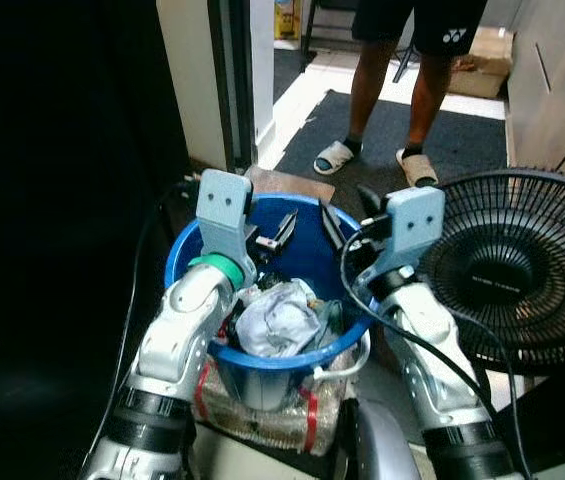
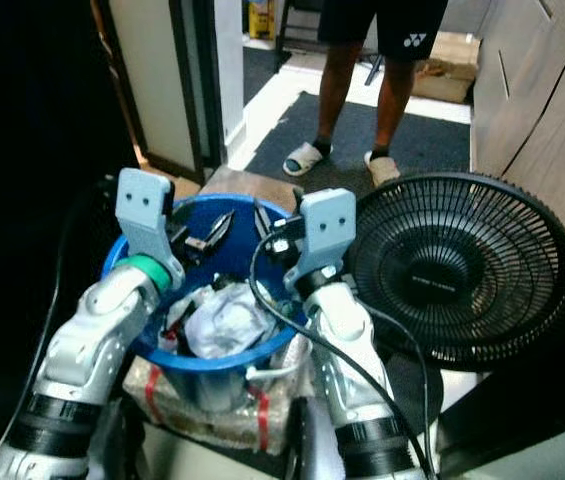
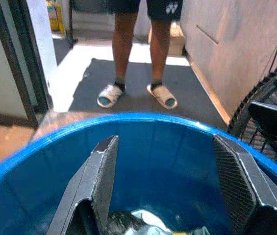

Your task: Clothes washing

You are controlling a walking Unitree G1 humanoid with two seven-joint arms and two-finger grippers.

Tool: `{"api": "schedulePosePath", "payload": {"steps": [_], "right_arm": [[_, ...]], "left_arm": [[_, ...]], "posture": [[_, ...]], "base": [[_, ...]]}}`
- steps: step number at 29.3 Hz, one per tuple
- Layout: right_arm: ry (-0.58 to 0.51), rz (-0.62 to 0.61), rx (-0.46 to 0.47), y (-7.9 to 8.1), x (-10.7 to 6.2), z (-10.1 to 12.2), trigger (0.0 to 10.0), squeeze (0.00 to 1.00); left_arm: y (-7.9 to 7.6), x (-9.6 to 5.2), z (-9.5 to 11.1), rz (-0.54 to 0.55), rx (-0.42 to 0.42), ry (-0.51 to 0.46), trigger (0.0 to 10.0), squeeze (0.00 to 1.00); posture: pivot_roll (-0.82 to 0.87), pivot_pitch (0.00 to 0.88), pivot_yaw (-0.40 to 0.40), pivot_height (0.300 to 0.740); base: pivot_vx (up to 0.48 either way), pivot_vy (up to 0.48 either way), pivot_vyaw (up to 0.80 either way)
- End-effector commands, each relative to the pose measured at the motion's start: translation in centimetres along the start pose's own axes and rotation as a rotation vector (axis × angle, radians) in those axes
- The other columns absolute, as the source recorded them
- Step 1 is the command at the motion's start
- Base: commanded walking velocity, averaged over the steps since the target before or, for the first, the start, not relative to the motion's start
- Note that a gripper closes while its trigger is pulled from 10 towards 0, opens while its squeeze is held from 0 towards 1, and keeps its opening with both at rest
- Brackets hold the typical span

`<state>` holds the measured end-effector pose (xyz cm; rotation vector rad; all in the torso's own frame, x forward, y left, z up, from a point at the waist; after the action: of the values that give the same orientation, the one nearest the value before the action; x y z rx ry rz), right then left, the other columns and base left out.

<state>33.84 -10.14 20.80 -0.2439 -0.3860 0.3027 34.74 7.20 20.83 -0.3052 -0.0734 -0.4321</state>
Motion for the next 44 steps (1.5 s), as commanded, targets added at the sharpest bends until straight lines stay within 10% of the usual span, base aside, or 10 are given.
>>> {"api": "schedulePosePath", "payload": {"steps": [1, 19, 25, 36, 44], "right_arm": [[0.039, 0.019, 0.0, 0.2, 0.3, -1.0, 10.0, 0.0], [0.177, 0.097, -0.117, 0.3, -0.3, -3.6, 10.0, 0.0], [0.24, 0.197, -0.165, 0.9, -0.4, -4.9, 10.0, 0.0], [0.045, 0.264, -0.104, 3.0, 4.6, 0.0, 10.0, 0.0], [0.301, 0.333, -0.203, 4.1, 4.7, -3.9, 10.0, 0.0]], "left_arm": [[0.2, 0.5, -0.9, 0.031, 0.029, 0.049, 10.0, 0.0], [0.9, 2.1, -0.5, 0.171, 0.014, 0.106, 10.0, 0.0], [3.5, 2.1, 1.0, 0.278, 0.058, 0.108, 10.0, 0.0], [3.9, 0.9, 2.3, 0.246, 0.045, 0.044, 10.0, 0.0], [3.6, 0.6, 2.0, 0.245, 0.03, 0.045, 10.0, 0.0]], "posture": [[0.06, 0.16, 0.062, 0.415], [0.06, 0.182, 0.08, 0.4], [0.07, 0.17, 0.088, 0.4], [0.09, 0.156, 0.074, 0.4], [0.09, 0.157, 0.048, 0.4]], "base": [[0.0, 0.0, 0.0], [0.0, 0.0, 0.0], [0.0, 0.0, 0.0], [0.0, 0.0, 0.0], [0.0, 0.0, 0.0]]}}
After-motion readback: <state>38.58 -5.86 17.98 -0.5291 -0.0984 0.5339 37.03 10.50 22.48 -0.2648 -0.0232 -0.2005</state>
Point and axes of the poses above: a point about 5 cm out from each wrist's last joint towards the gripper, its own x axis pointing out of the wrist towards the gripper, its own z axis along the axis of the wrist's last joint, y = z × x, the point moved 1 cm from there along x, pointing out of the wrist towards the gripper, and after that the axes turned 13 degrees about -x, right-handed, at the moved point
